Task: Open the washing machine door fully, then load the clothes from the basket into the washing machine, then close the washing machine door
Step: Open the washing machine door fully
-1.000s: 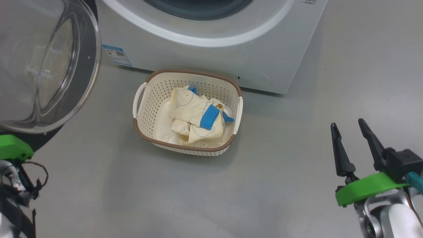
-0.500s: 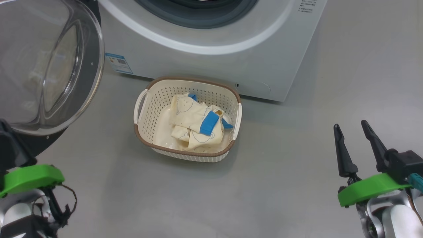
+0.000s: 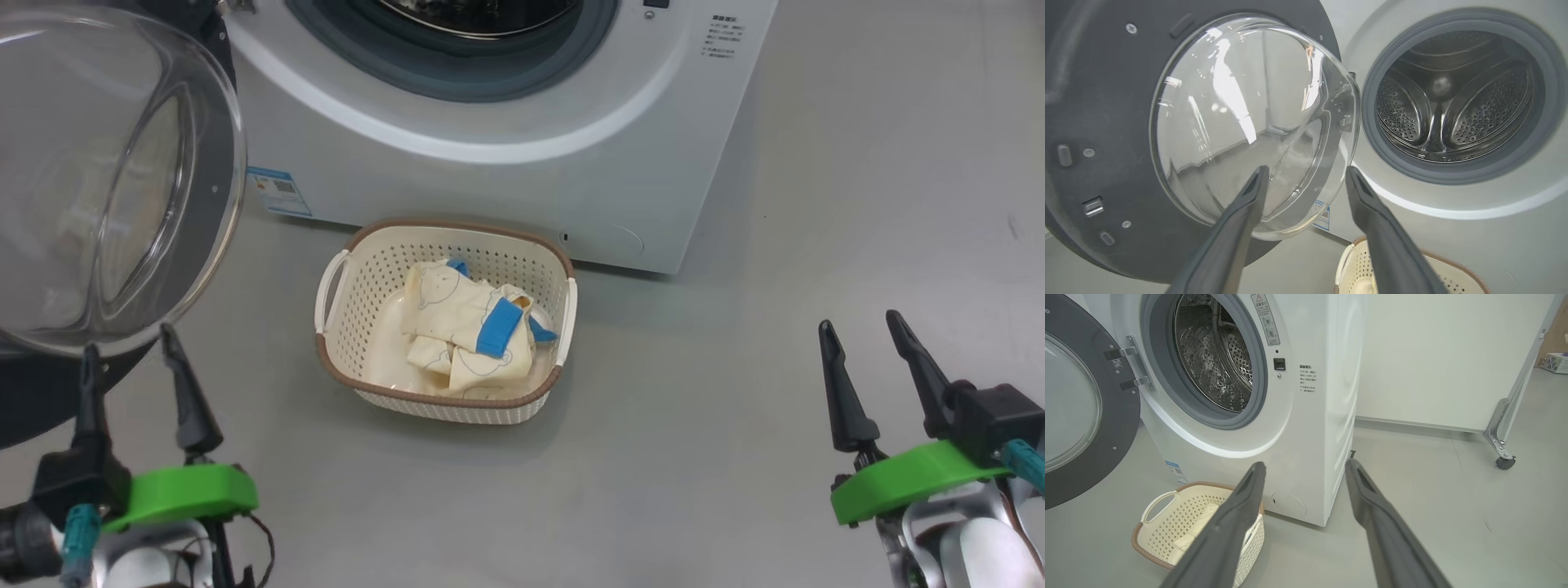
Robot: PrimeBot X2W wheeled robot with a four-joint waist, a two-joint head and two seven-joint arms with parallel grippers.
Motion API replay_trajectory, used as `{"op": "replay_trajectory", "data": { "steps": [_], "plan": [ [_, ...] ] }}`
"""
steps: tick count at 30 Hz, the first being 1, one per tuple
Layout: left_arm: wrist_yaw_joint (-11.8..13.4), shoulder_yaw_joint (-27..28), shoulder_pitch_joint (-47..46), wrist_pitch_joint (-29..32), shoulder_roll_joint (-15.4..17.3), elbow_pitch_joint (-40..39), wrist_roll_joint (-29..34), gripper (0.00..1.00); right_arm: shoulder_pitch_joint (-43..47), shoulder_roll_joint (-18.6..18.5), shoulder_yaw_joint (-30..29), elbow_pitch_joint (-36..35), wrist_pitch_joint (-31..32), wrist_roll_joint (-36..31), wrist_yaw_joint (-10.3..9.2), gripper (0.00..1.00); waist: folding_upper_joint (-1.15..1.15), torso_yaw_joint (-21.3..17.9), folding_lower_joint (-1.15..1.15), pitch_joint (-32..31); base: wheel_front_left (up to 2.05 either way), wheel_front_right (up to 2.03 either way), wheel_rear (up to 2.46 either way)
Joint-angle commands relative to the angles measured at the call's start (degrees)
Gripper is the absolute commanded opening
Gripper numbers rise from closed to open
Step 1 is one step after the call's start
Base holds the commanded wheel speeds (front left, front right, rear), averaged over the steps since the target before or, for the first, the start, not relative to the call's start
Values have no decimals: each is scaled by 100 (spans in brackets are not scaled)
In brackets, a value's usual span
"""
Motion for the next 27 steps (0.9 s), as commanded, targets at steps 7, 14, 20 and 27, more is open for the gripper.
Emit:
{"op": "replay_trajectory", "data": {
  "steps": [7,14,20,27],
  "plan": [
    [-205,-326,-33,19,16,-64,55,100,3,-50,214,-152,-89,-25,43,100,0,-428,0,-163,0,0,0],
    [-365,-607,-130,73,6,250,40,100,32,-50,292,-98,-106,-16,43,100,0,-895,0,-272,0,0,0],
    [-387,-733,-164,73,-6,435,20,100,92,-50,329,-117,-114,-24,43,100,0,-1179,0,-341,0,0,0],
    [-303,-776,-183,86,-3,603,6,100,149,-50,383,-138,-118,-9,43,100,0,-1374,0,-391,0,0,0]
  ]
}}
